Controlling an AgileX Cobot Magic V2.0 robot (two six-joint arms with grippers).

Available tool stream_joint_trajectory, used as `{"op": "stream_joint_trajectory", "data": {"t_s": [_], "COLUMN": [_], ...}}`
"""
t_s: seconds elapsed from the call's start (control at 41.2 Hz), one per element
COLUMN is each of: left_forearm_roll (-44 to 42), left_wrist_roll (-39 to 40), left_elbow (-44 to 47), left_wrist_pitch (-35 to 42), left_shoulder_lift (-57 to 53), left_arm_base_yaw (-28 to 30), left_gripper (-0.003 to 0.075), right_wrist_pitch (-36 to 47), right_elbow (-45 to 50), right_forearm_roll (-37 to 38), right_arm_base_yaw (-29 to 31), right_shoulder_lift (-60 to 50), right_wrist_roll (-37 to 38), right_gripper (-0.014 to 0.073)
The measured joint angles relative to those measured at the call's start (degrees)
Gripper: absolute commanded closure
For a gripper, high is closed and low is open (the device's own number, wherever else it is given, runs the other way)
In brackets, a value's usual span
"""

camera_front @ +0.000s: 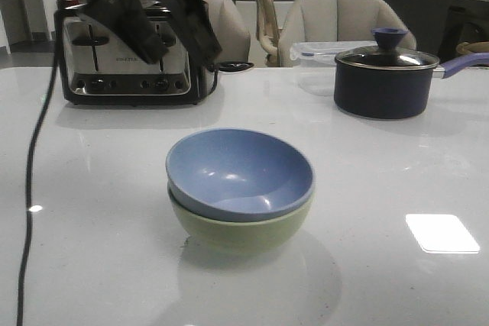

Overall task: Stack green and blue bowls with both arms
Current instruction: 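Open the left gripper and raise it away from the stacked bowls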

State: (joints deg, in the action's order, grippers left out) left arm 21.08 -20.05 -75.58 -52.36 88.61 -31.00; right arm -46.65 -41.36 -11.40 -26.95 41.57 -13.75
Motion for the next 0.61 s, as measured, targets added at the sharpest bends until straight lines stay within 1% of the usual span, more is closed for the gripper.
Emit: {"op": "stream_joint_trajectory", "data": {"t_s": [0.291, 0.461, 0.607], "left_forearm_roll": [0.09, -0.09, -2.34], "left_wrist_roll": [0.00, 0.00, 0.29], "left_elbow": [14.09, 21.45, 26.52], "left_wrist_pitch": [-0.10, -1.70, -3.27], "left_shoulder_lift": [-20.75, -31.80, -39.93], "left_arm_base_yaw": [-0.75, -0.75, -0.75], "left_gripper": [0.0171, 0.0171, 0.0172], "right_wrist_pitch": [0.00, 0.00, 0.00], "right_elbow": [0.00, 0.00, 0.00], "right_forearm_roll": [0.00, 0.00, 0.00], "right_arm_base_yaw": [0.00, 0.00, 0.00], "right_shoulder_lift": [0.00, 0.00, 0.00], "right_wrist_roll": [0.00, 0.00, 0.00], "right_gripper": [0.0169, 0.0169, 0.0169]}}
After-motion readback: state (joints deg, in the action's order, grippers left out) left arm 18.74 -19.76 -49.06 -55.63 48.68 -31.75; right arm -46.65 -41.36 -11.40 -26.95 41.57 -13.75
